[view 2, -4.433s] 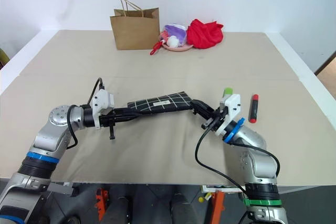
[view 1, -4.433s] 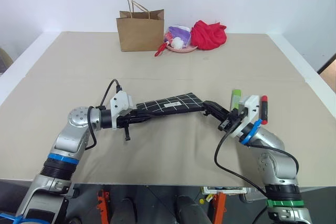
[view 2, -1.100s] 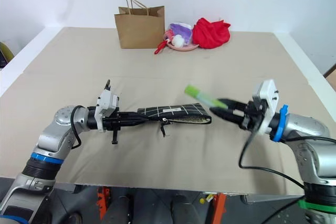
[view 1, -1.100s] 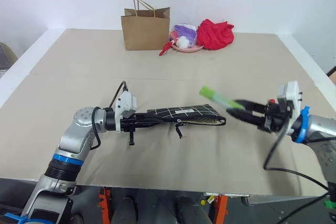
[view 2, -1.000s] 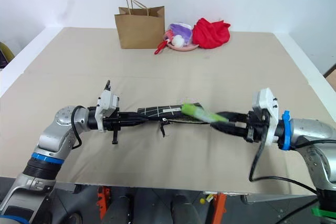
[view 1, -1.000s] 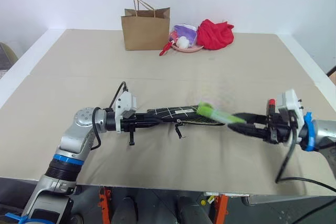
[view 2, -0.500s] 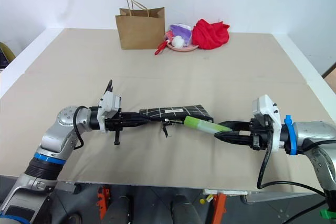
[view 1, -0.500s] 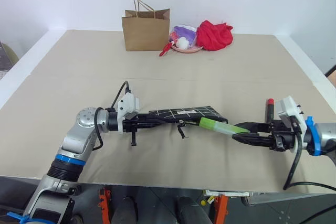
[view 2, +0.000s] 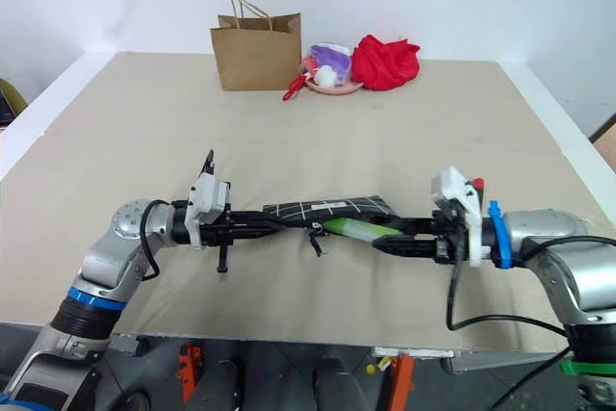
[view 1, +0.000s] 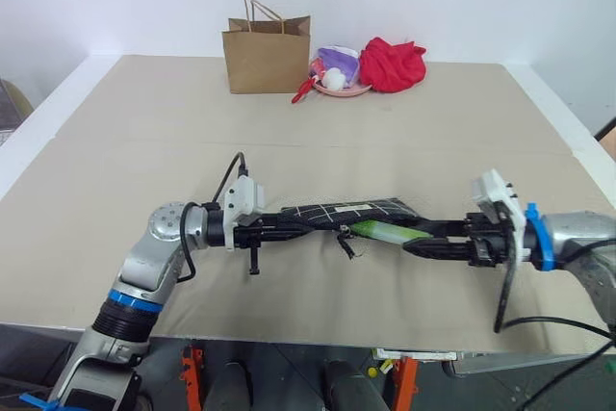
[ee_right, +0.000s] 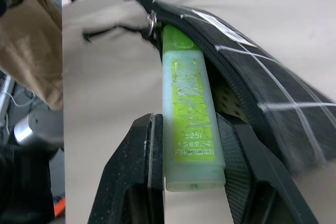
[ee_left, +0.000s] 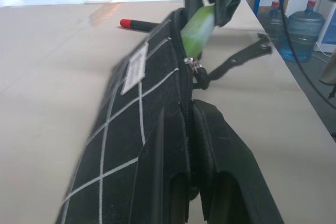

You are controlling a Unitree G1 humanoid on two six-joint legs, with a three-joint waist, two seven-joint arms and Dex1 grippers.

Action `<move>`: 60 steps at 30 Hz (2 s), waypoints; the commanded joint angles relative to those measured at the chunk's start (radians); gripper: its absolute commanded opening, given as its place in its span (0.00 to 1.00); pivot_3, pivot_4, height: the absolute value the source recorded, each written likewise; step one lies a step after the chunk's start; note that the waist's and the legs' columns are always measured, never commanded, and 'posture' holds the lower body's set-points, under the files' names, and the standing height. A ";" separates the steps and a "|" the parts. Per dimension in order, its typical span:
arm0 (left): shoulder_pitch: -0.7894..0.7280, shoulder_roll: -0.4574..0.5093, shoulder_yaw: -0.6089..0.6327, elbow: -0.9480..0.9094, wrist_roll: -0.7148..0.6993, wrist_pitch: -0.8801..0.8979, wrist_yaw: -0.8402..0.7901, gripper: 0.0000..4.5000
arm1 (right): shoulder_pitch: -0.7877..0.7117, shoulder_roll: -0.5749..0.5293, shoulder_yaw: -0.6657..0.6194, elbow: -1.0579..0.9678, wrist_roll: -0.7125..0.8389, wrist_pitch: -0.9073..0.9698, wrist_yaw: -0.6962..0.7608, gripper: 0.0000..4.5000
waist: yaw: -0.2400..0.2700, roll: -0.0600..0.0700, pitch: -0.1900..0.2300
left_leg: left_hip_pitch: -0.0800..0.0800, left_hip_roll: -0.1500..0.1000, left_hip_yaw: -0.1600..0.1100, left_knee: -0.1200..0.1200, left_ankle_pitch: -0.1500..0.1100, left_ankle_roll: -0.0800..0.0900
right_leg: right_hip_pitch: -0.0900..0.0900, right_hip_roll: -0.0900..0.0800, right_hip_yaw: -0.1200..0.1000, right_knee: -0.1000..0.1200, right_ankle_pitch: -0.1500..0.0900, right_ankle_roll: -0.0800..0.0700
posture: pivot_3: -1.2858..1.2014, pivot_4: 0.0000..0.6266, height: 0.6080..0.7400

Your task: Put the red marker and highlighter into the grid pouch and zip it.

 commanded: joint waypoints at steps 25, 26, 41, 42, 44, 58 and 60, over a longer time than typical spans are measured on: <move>0.002 0.018 0.014 -0.029 -0.018 -0.001 0.029 0.00 | 0.089 0.290 -0.390 0.219 -0.342 -0.145 -0.920 0.99 | 0.000 0.003 -0.001 | 0.000 0.000 0.000 0.000 0.000 -0.001 | 0.000 0.000 0.001 0.001 0.000 0.001 | 0.52 0.24 1.00; 0.000 0.017 0.013 -0.027 -0.018 -0.001 0.028 0.00 | 0.096 0.324 -0.385 0.216 -0.354 -0.151 -0.956 0.99 | 0.000 0.003 -0.001 | 0.000 0.000 0.000 0.000 0.000 -0.001 | 0.000 0.000 0.001 0.001 0.000 0.001 | 0.52 0.24 1.00; -0.019 0.010 0.008 -0.013 -0.014 -0.005 0.026 0.00 | 0.144 0.442 -0.345 0.231 -0.395 -0.035 -1.089 0.32 | 0.007 0.001 -0.002 | 0.001 -0.001 0.000 0.002 0.000 -0.001 | 0.003 0.000 0.001 0.001 -0.001 -0.003 | 0.52 0.24 1.00; -0.019 0.010 0.007 -0.012 -0.013 -0.005 0.026 0.00 | 0.149 0.440 -0.346 0.229 -0.397 -0.029 -1.090 0.23 | 0.009 0.000 -0.002 | 0.001 -0.001 0.000 0.002 0.000 -0.001 | 0.003 0.000 0.001 0.001 -0.001 -0.003 | 0.52 0.24 1.00; -0.017 0.010 0.007 -0.010 -0.012 -0.007 0.023 0.00 | 0.156 0.429 -0.341 0.227 -0.400 -0.024 -1.079 0.16 | 0.010 0.000 -0.003 | 0.001 -0.001 0.000 0.002 0.000 -0.001 | 0.003 0.000 0.001 0.001 -0.001 -0.003 | 0.52 0.24 1.00; -0.034 0.012 0.003 0.006 -0.015 -0.008 -0.001 0.00 | 0.129 -0.009 -0.263 -0.074 -0.056 -0.272 -0.083 0.16 | 0.000 0.002 0.001 | 0.001 -0.001 -0.002 0.000 0.000 0.000 | 0.002 0.000 -0.001 0.002 -0.002 0.000 | 0.52 0.24 1.00; -0.037 0.010 0.003 0.008 -0.012 -0.009 -0.004 0.00 | 0.179 -0.093 -0.250 -0.093 -0.025 -0.241 0.055 0.16 | 0.002 0.001 0.002 | 0.001 -0.001 -0.002 0.000 0.000 0.000 | 0.002 0.000 -0.001 0.002 -0.002 0.000 | 0.52 0.24 1.00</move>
